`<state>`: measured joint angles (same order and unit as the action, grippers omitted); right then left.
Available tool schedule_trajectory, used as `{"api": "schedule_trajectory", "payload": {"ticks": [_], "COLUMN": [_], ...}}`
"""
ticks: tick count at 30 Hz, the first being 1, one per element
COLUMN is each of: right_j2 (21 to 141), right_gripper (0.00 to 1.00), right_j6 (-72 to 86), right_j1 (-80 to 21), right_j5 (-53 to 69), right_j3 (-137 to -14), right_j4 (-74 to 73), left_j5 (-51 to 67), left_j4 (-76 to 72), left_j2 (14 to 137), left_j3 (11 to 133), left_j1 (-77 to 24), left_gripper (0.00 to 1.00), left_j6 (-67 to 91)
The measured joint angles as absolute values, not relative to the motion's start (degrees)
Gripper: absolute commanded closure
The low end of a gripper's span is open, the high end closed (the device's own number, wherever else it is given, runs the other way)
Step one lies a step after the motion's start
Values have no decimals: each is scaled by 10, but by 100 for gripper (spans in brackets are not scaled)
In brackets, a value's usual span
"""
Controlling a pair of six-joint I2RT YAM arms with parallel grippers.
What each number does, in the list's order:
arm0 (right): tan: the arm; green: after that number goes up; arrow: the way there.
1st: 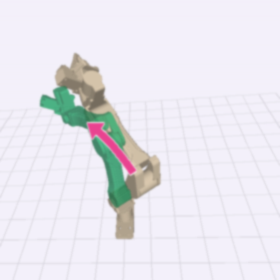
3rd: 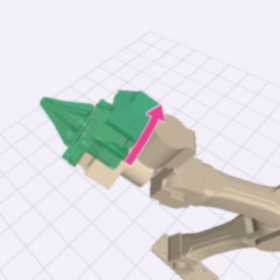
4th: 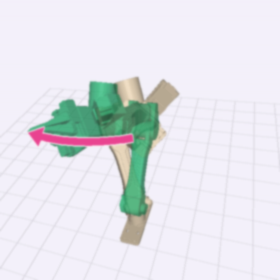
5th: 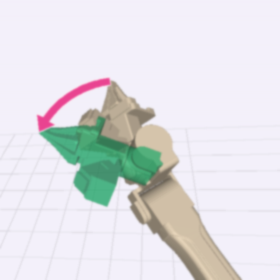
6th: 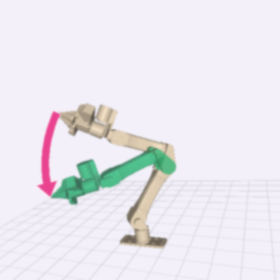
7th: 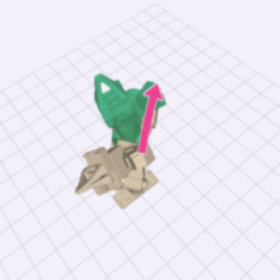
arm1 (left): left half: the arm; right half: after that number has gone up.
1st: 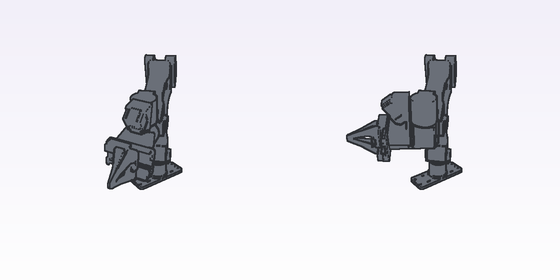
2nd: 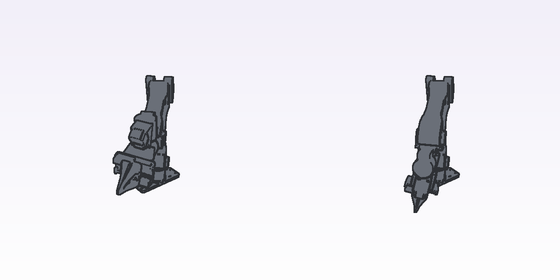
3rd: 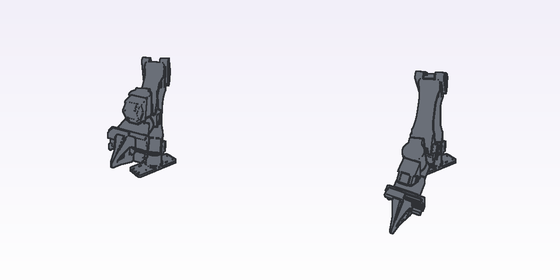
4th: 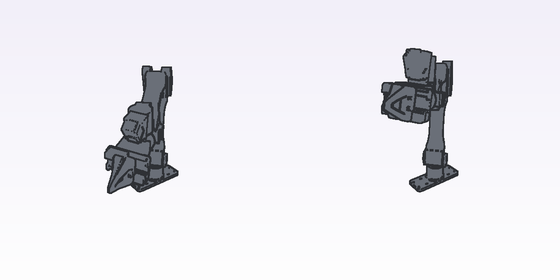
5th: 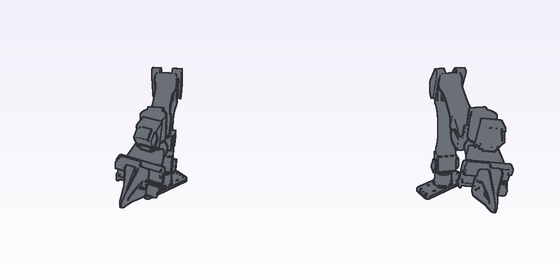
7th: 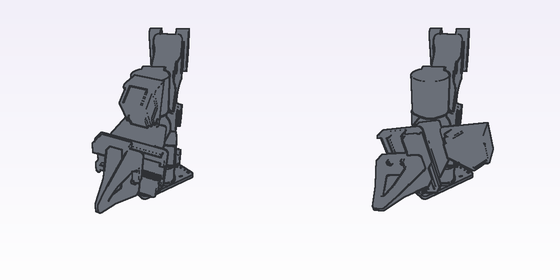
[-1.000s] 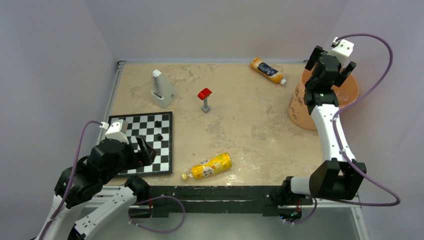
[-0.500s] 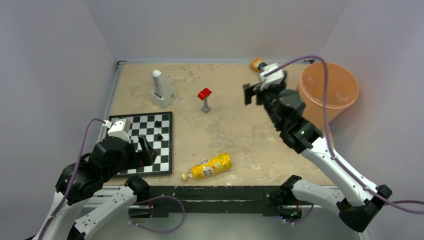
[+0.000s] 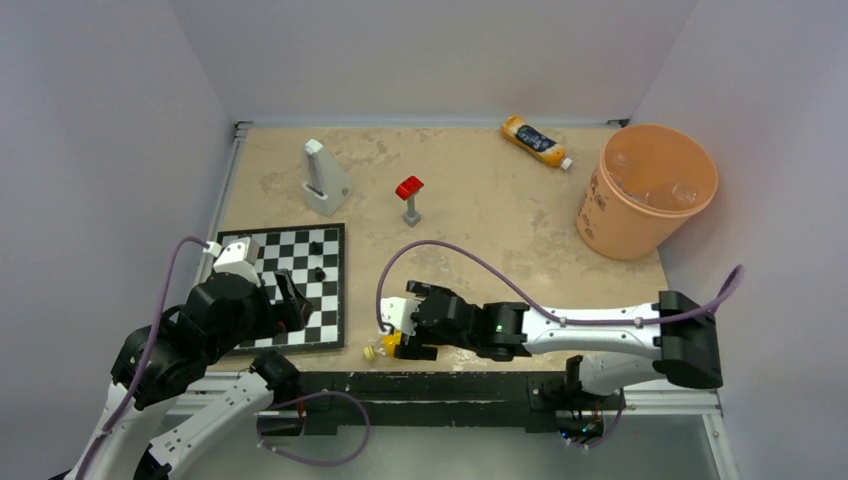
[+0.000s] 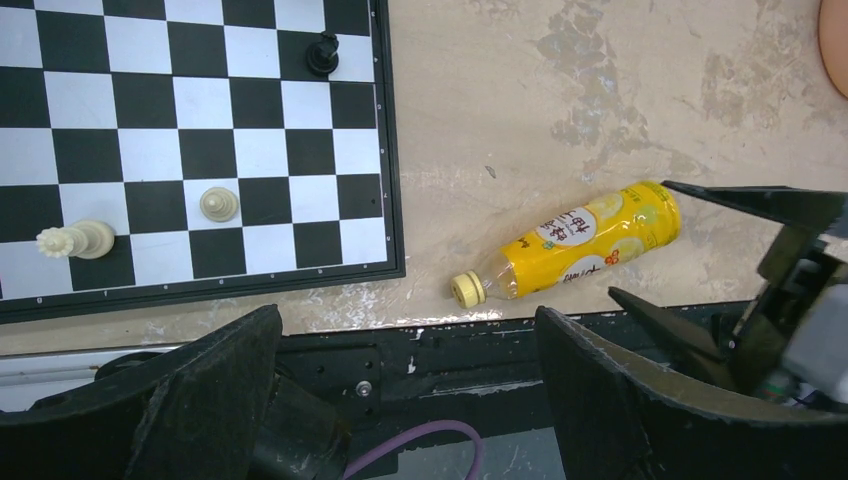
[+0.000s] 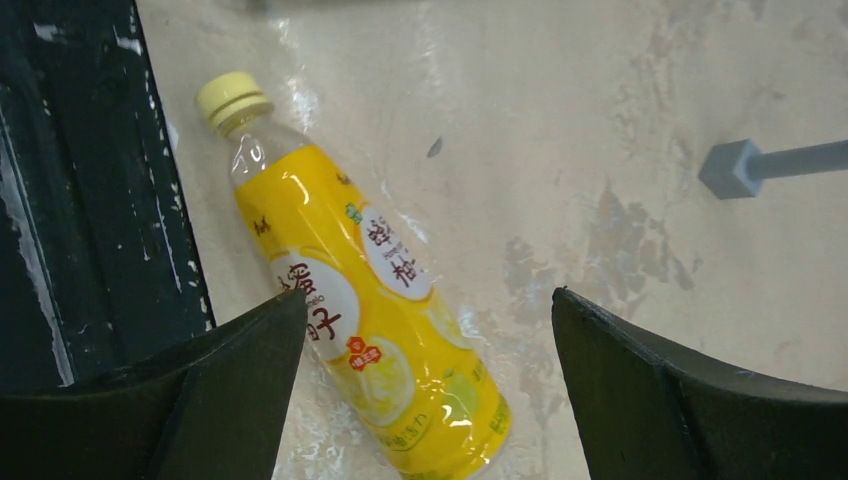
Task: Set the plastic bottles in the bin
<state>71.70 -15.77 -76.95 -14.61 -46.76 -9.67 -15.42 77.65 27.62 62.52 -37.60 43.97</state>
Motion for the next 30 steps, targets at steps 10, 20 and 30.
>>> {"api": "schedule_trajectory", "payload": {"ticks": [10,20,30], "right_j2": [867,919,747], "right_gripper": [10,54,54], "right_j6": [-203,-203,-138], "right_j1": [-774,-774,-684], "right_j5": [-116,-101,-109], "right_j3": [-491,-492,-463], "right_j4": [-98,-112,-103], "left_j5": [-154,-157,-157], "left_j4": [777,782,785], "left_j2": [280,284,284], "left_j3": [625,625,625], "left_j1": [-376,-376,-376], "left_gripper": [0,0,0], "left_j6": [440,440,439]}}
